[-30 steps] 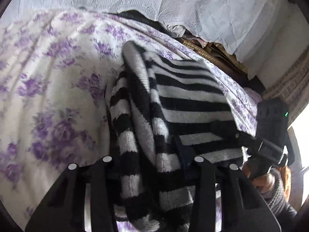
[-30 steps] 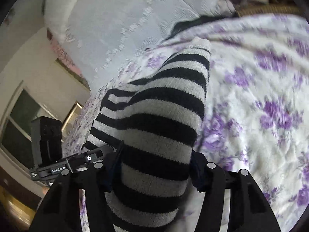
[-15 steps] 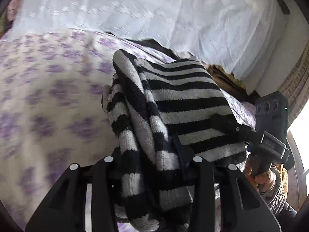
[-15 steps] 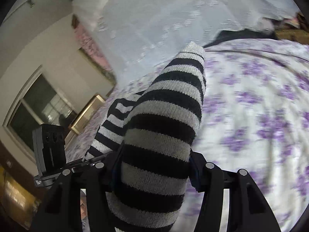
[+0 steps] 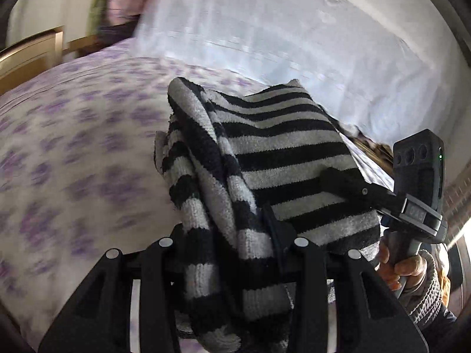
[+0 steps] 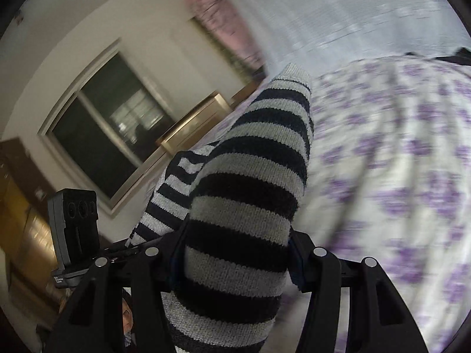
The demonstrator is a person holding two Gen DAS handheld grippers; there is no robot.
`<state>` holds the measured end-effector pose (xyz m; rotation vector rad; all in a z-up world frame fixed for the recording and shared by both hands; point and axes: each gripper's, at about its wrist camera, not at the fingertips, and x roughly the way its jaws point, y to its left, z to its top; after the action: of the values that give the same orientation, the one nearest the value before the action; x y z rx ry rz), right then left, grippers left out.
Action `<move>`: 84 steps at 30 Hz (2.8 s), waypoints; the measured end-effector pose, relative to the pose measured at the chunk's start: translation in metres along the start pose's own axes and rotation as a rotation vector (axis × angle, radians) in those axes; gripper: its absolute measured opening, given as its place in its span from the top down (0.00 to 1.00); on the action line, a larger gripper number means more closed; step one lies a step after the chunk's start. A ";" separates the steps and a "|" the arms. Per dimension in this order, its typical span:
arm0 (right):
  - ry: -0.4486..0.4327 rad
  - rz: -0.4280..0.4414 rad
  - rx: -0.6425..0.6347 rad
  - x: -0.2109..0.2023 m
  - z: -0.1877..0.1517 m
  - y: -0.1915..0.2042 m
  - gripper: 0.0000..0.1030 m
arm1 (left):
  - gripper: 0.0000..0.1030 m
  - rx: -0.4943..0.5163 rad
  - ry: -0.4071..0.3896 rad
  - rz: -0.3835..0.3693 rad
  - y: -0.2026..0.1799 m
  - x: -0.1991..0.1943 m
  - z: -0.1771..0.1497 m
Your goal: Fold small clothes
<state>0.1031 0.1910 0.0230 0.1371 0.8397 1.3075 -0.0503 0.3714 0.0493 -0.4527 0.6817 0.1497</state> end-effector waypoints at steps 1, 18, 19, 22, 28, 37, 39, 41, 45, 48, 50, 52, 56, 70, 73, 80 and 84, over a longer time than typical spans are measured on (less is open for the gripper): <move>0.019 0.016 -0.011 0.013 -0.001 0.009 0.45 | 0.63 -0.016 -0.006 0.014 0.012 -0.007 -0.003; 0.177 0.112 -0.101 0.149 0.011 0.042 0.45 | 0.63 -0.236 -0.108 0.206 0.129 -0.016 -0.025; 0.168 0.108 -0.097 0.151 0.014 0.036 0.45 | 0.63 -0.238 -0.119 0.203 0.130 -0.013 -0.020; 0.194 0.068 -0.104 0.174 0.017 0.021 0.45 | 0.63 -0.284 -0.124 0.264 0.143 0.013 -0.007; 0.208 0.050 -0.019 0.181 0.006 -0.005 0.37 | 0.14 -0.381 -0.057 0.383 0.156 0.025 -0.015; 0.051 -0.164 -0.165 0.096 -0.042 0.033 0.14 | 0.10 -0.382 -0.100 0.542 0.109 -0.015 -0.054; 0.025 -0.187 -0.169 0.080 -0.048 0.040 0.11 | 0.10 -0.344 -0.118 0.591 0.091 -0.024 -0.059; 0.007 -0.178 -0.171 0.069 -0.052 0.044 0.05 | 0.06 -0.301 -0.140 0.624 0.069 -0.039 -0.065; -0.006 -0.185 -0.220 0.046 -0.064 0.060 0.03 | 0.06 -0.250 -0.161 0.693 0.035 -0.056 -0.074; -0.026 -0.198 -0.264 0.031 -0.070 0.073 0.03 | 0.04 -0.196 -0.175 0.771 0.012 -0.067 -0.078; -0.036 -0.192 -0.270 0.020 -0.072 0.077 0.03 | 0.04 -0.171 -0.184 0.807 0.000 -0.074 -0.080; -0.044 -0.182 -0.265 0.012 -0.072 0.078 0.03 | 0.04 -0.159 -0.197 0.818 -0.012 -0.082 -0.081; -0.055 -0.197 -0.277 -0.001 -0.073 0.083 0.03 | 0.04 -0.155 -0.227 0.833 -0.026 -0.097 -0.082; -0.064 -0.217 -0.306 -0.014 -0.080 0.091 0.03 | 0.04 -0.121 -0.231 0.869 -0.039 -0.097 -0.085; -0.058 -0.217 -0.302 -0.014 -0.080 0.090 0.03 | 0.04 -0.119 -0.223 0.869 -0.040 -0.095 -0.086; -0.058 -0.213 -0.300 -0.014 -0.080 0.090 0.03 | 0.04 -0.132 -0.213 0.862 -0.037 -0.092 -0.087; -0.058 -0.212 -0.294 -0.014 -0.080 0.090 0.03 | 0.04 -0.130 -0.214 0.860 -0.036 -0.092 -0.087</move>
<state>-0.0175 0.1765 0.0215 -0.1428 0.5879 1.2058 -0.1608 0.3006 0.0608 -0.2359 0.6199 1.0444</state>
